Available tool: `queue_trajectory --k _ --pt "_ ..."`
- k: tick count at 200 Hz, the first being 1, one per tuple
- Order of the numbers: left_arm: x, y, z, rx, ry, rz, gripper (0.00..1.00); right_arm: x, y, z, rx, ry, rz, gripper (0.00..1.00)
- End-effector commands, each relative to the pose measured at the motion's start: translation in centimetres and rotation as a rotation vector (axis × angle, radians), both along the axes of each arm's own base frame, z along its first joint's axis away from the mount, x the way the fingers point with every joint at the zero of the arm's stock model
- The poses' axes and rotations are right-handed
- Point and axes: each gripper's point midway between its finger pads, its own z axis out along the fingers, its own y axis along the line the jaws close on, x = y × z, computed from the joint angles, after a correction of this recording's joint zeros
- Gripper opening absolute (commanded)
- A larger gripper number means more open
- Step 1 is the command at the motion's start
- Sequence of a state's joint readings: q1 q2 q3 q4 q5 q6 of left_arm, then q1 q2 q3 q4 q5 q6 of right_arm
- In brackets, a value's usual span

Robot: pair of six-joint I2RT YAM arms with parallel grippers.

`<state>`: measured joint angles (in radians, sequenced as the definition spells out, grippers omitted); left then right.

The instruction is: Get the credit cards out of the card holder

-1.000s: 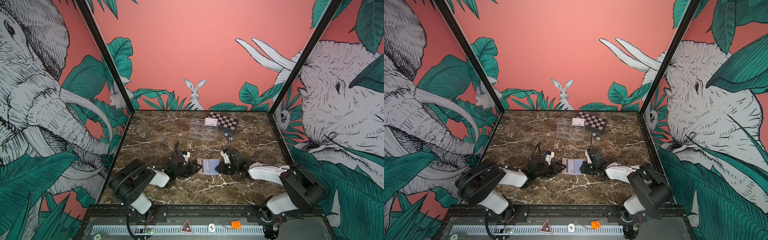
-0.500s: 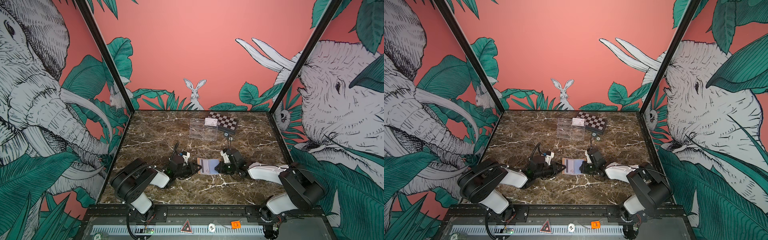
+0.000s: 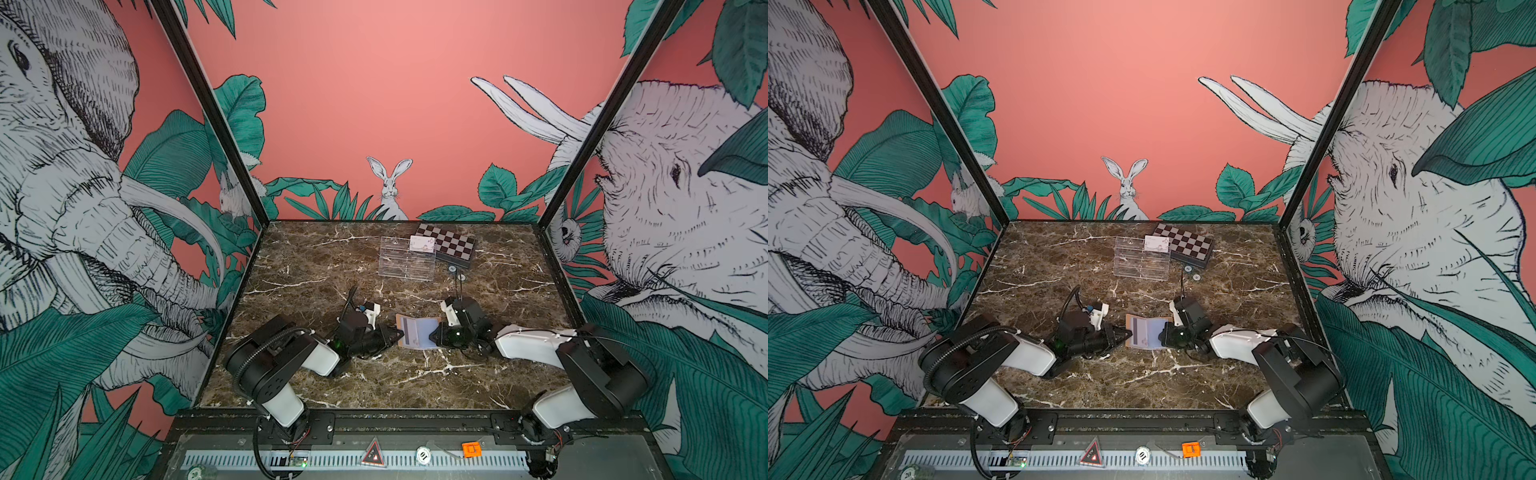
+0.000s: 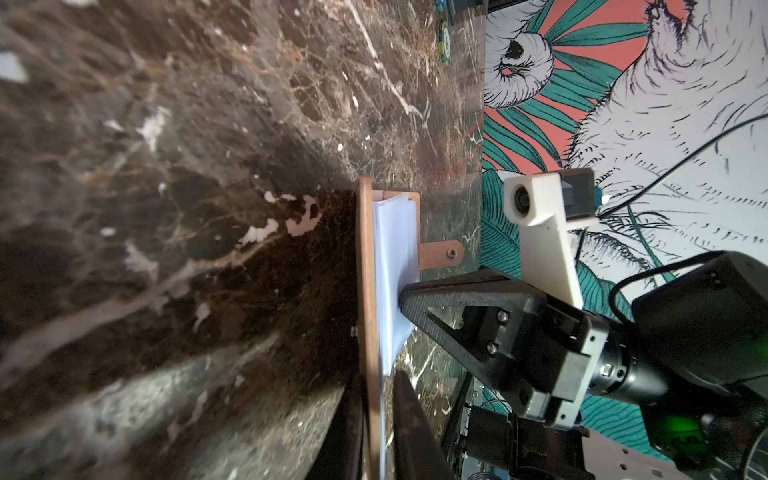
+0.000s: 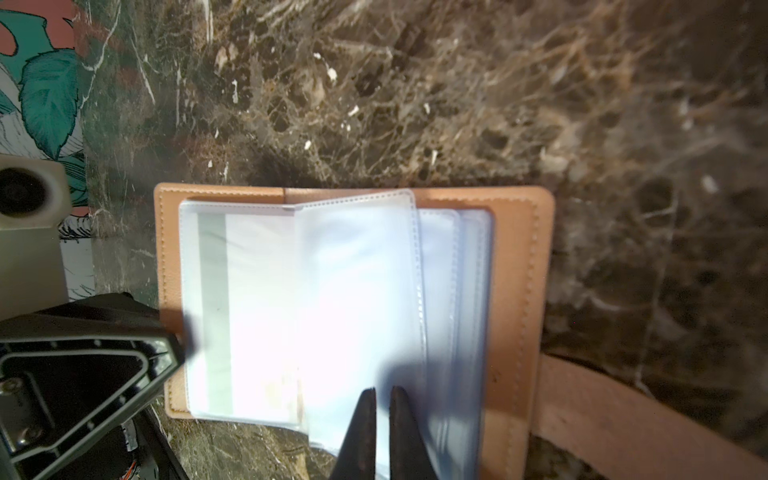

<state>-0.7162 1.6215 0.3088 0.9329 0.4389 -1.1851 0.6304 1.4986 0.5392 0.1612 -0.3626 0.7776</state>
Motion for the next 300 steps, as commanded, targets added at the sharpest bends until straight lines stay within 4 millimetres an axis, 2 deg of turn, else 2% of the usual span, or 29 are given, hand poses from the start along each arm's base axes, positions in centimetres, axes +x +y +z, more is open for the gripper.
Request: queue_trajectory --k 1,46,88,162,184,205,261,279,300 --pt "0.0 0.0 0.5 -0.026 -0.018 -0.005 0.14 -1.4 -1.1 -2.1 -0.064 0.055 0.004 0.1" --pt "0.0 -0.1 0.9 -0.043 -0.027 -0.005 0.09 -1.4 -1.2 -2.3 -0.068 0.058 0.005 0.1" --pt "0.0 -0.7 1.2 -0.067 -0.035 -0.017 0.0 -1.3 -1.0 -2.1 -0.063 0.053 0.008 0.1" --pt "0.1 -1.2 2.0 -0.113 -0.053 -0.018 0.0 -1.1 -0.9 -1.6 -0.06 0.039 0.012 0.11" --pt "0.1 -1.2 1.9 -0.111 -0.052 -0.015 0.17 -1.2 -0.9 -1.7 -0.06 0.043 0.012 0.11" --pt "0.1 -1.1 1.6 -0.099 -0.042 -0.008 0.22 -1.1 -0.9 -1.8 -0.06 0.043 0.012 0.11" --pt "0.2 -0.6 1.3 -0.085 -0.042 0.013 0.17 -1.1 -0.8 -1.7 -0.056 0.044 0.016 0.11" --pt "0.1 -0.5 1.1 -0.074 -0.045 0.015 0.09 -1.2 -0.8 -1.8 -0.058 0.045 0.016 0.11" --pt "0.0 -0.3 1.0 -0.07 -0.043 0.019 0.09 -1.2 -0.8 -1.9 -0.06 0.049 0.015 0.1"
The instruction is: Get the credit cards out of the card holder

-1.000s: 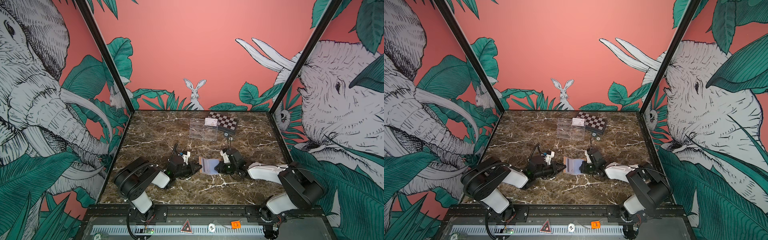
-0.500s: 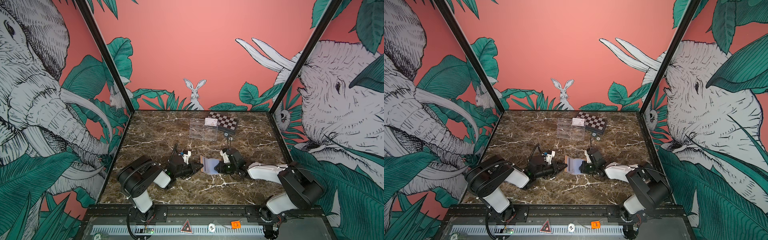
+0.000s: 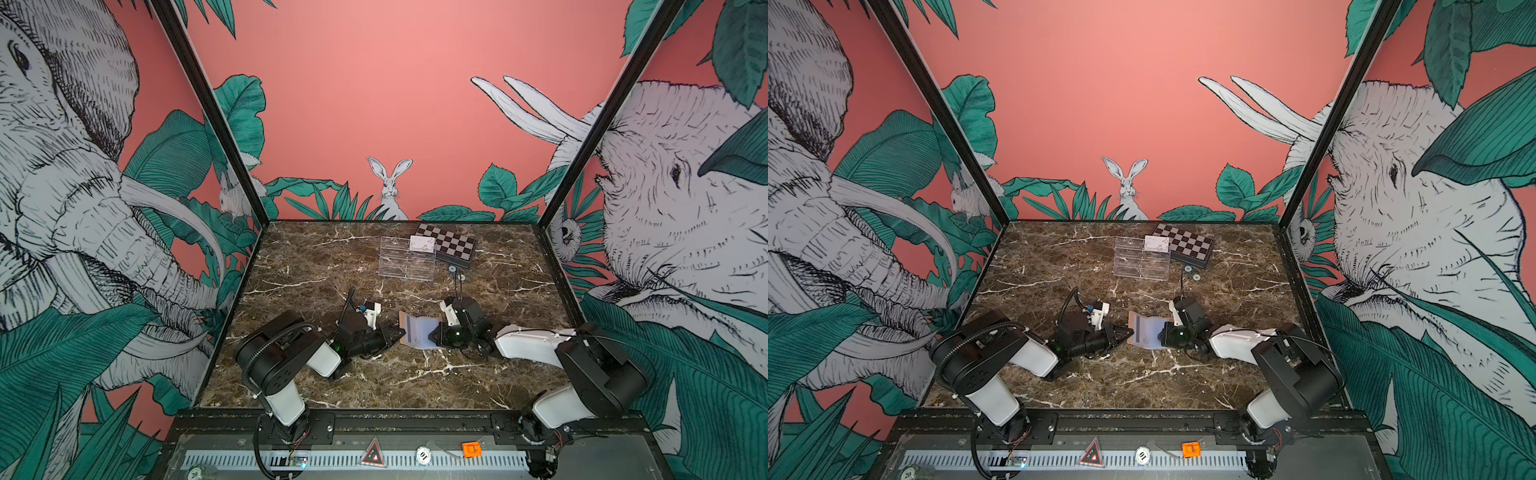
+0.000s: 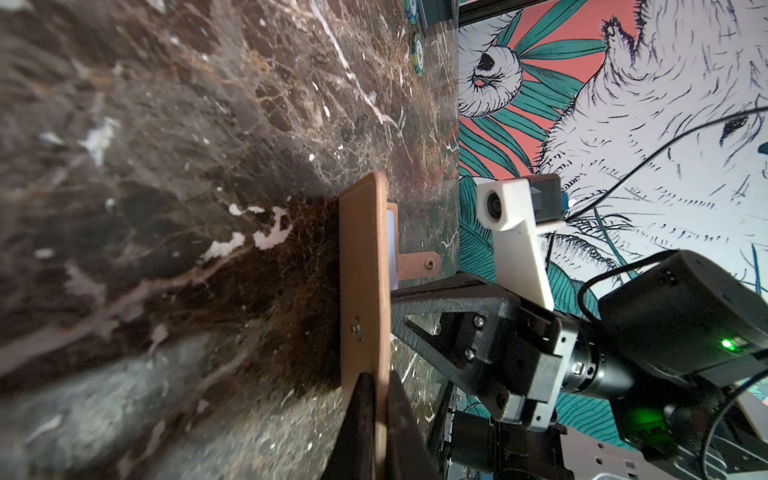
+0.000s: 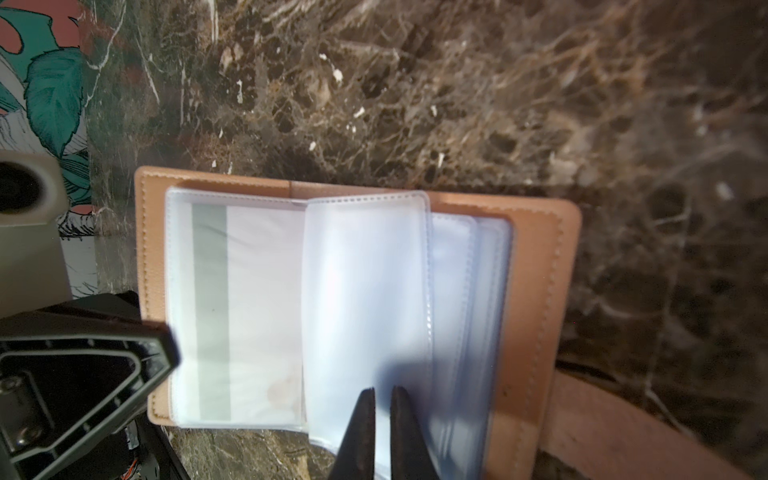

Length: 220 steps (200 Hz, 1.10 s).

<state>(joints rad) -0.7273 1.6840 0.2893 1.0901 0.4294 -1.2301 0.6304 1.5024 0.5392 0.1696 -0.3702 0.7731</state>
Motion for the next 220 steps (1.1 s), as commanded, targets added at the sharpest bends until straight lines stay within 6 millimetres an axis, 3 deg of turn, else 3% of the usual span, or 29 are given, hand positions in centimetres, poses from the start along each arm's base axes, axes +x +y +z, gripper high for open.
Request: queue_trajectory --k 1,28,55,90,127,158,186,220 --pt "-0.2 0.2 0.5 -0.008 -0.023 0.006 0.09 -1.2 -1.0 -1.9 -0.066 0.05 0.008 0.1" --pt "-0.1 0.3 0.7 -0.01 -0.029 0.007 0.09 -1.3 -1.0 -2.0 -0.065 0.053 0.008 0.1" --pt "-0.1 0.2 0.9 -0.015 -0.033 0.005 0.03 -1.2 -0.9 -1.8 -0.059 0.048 0.01 0.1" --pt "-0.1 0.0 1.4 -0.031 -0.049 -0.002 0.0 -0.8 -0.4 0.0 -0.024 0.006 0.015 0.18" --pt "-0.1 -0.1 1.9 -0.045 -0.058 -0.006 0.0 -0.1 0.0 3.1 0.016 -0.058 0.017 0.49" --pt "-0.1 -0.1 2.1 -0.046 -0.064 -0.006 0.0 0.4 -0.3 5.9 0.011 -0.117 0.002 0.67" --pt "-0.1 -0.1 2.3 -0.047 -0.07 -0.005 0.0 0.4 -0.6 6.8 -0.043 -0.123 0.008 0.71" --pt "0.0 -0.2 2.3 -0.048 -0.07 -0.008 0.0 -0.1 0.1 6.5 -0.125 -0.088 0.036 0.81"
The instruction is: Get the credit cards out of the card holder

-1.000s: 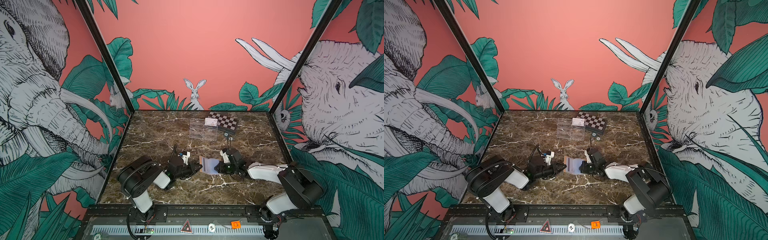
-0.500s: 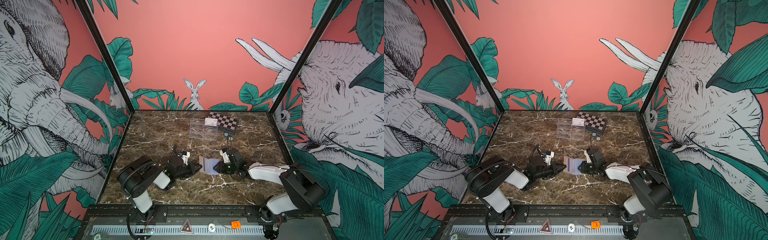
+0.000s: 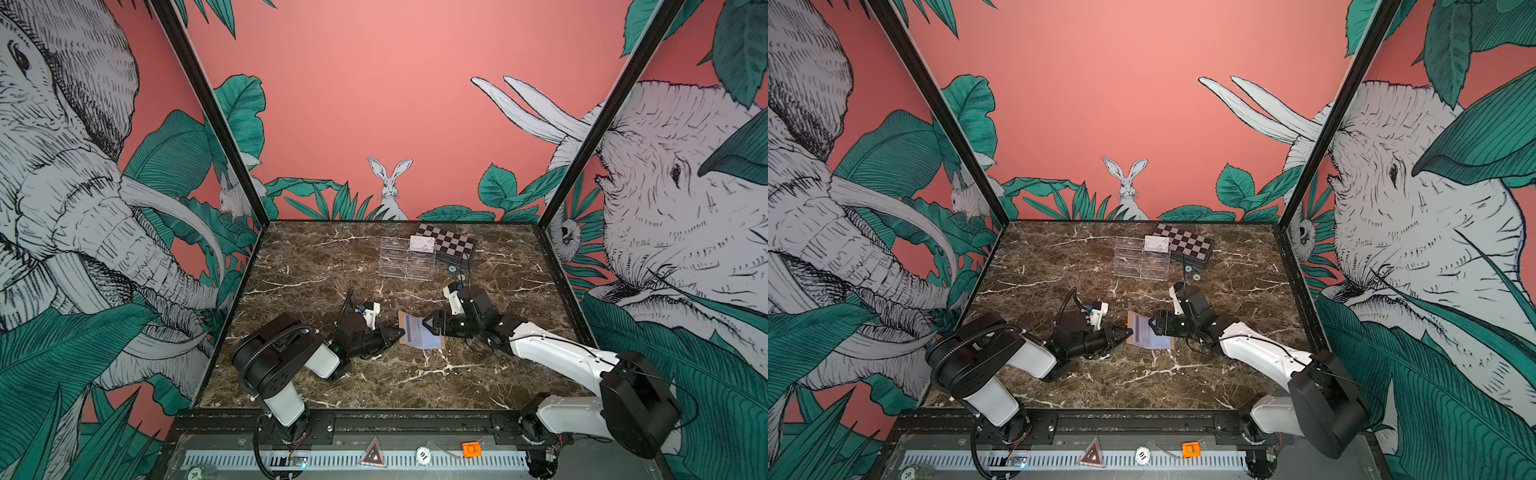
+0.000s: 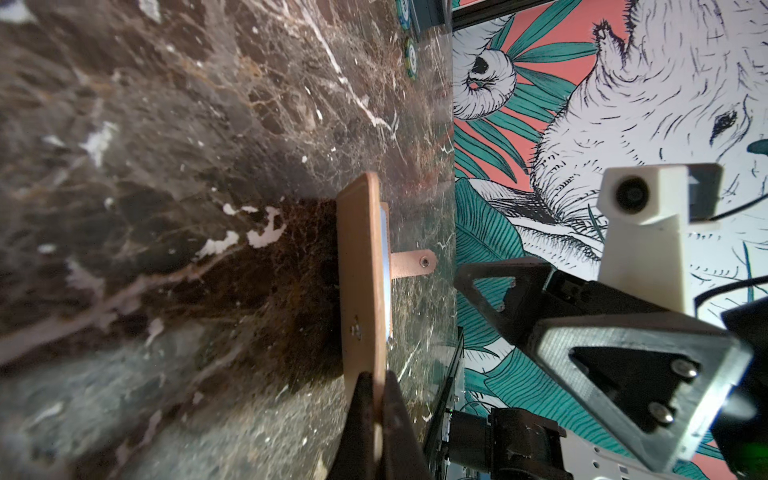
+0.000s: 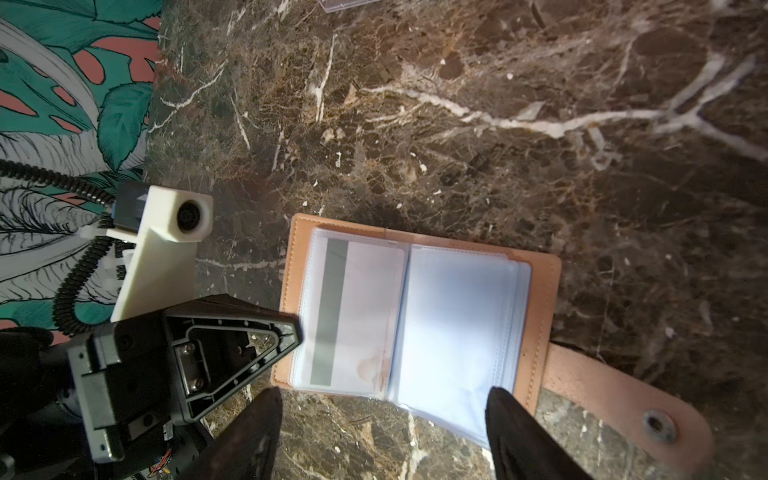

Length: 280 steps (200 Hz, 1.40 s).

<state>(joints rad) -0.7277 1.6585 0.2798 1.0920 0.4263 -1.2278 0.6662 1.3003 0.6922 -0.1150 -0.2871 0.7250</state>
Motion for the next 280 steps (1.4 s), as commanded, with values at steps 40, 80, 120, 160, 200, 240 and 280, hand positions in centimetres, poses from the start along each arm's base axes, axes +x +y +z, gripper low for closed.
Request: queue_trajectory --k 40,80,120,160,200,240,280 --pt "0.0 -0.2 1.7 -0.036 -0.058 -0.006 0.0 -1.1 1.2 -1.9 -0.163 0.063 0.043 0.92" --pt "-0.1 -0.2 1.5 -0.032 -0.054 -0.007 0.0 -1.5 2.6 -2.6 -0.186 0.088 0.073 0.93" --pt "0.0 -0.4 1.6 -0.034 -0.058 -0.01 0.0 -1.5 3.3 -2.8 -0.191 0.09 0.08 0.92" --pt "-0.1 -0.5 1.6 -0.033 -0.057 -0.013 0.0 -1.5 3.5 -3.2 -0.198 0.099 0.082 0.92" --pt "-0.1 -0.5 1.4 -0.028 -0.057 -0.015 0.0 -1.4 3.8 -3.4 -0.195 0.106 0.086 0.91" --pt "-0.2 -0.6 1.3 -0.026 -0.056 -0.015 0.0 -1.5 4.0 -3.5 -0.192 0.111 0.092 0.91" --pt "-0.2 -0.6 1.4 -0.026 -0.063 -0.017 0.0 -1.6 4.4 -3.9 -0.188 0.122 0.096 0.91"
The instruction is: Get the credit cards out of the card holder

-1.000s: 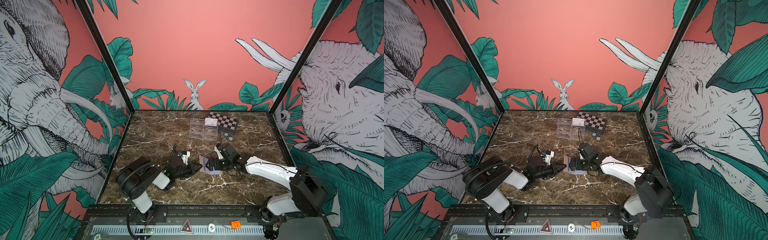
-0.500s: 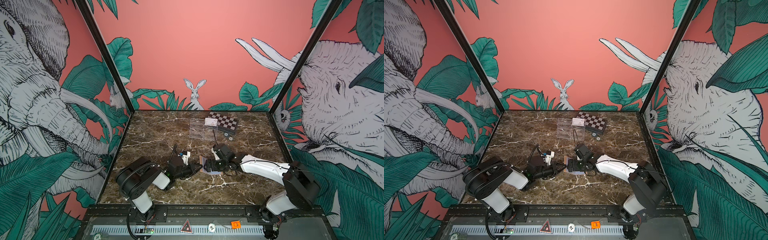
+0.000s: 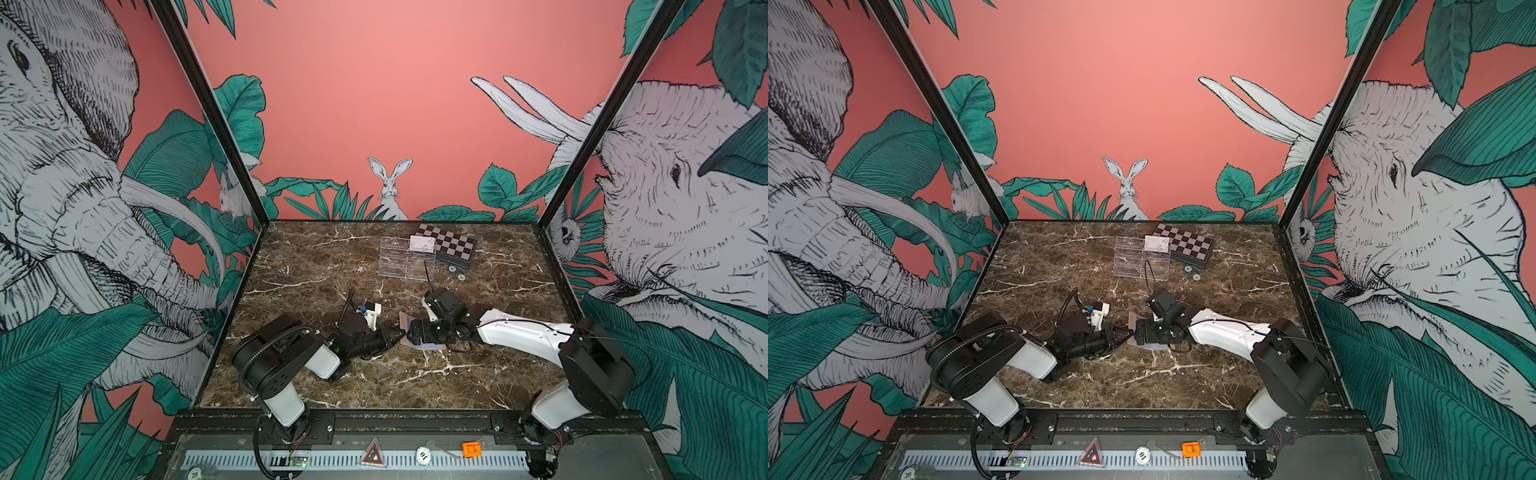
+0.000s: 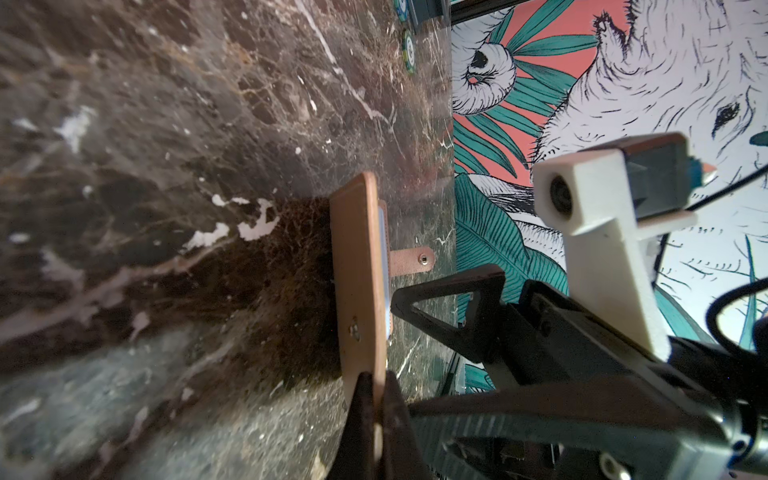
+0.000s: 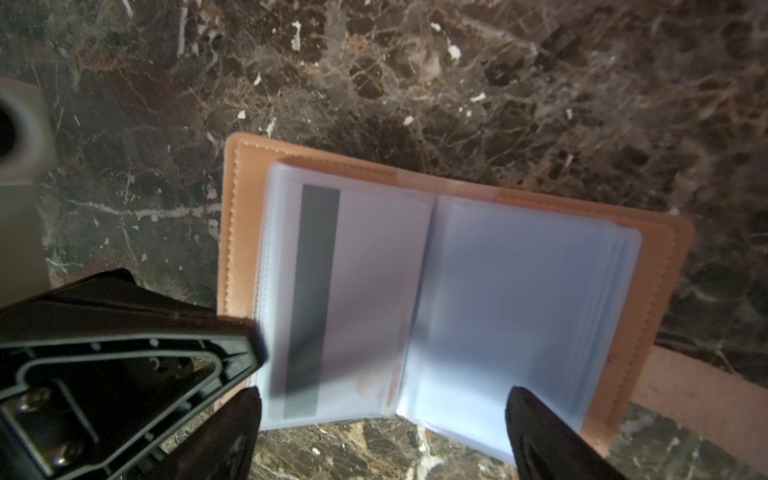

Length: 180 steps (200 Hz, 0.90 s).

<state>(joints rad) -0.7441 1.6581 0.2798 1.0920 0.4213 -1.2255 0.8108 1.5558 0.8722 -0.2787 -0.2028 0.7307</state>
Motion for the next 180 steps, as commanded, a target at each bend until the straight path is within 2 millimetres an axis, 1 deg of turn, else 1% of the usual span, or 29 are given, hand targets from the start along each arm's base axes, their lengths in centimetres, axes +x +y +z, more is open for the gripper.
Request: queue_trajectory --k 1,37,100,148,180 --pt "0.2 -0.3 1.4 -0.027 -0.059 -0.004 0.0 0.2 1.1 0.6 0.024 -0.01 0.007 0.91" --pt "0.1 -0.4 1.3 -0.027 -0.058 -0.006 0.0 0.2 1.1 0.4 0.015 -0.009 0.012 0.91" --pt "0.0 -0.3 1.4 -0.026 -0.059 -0.004 0.0 0.1 -0.1 -0.7 -0.05 0.001 -0.01 0.87" --pt "0.0 -0.3 1.5 -0.025 -0.065 -0.008 0.0 0.2 -0.5 -0.8 -0.077 -0.007 -0.008 0.83" --pt "0.0 -0.2 1.4 -0.019 -0.062 -0.005 0.0 0.4 -1.2 -0.9 -0.11 -0.019 -0.02 0.81"
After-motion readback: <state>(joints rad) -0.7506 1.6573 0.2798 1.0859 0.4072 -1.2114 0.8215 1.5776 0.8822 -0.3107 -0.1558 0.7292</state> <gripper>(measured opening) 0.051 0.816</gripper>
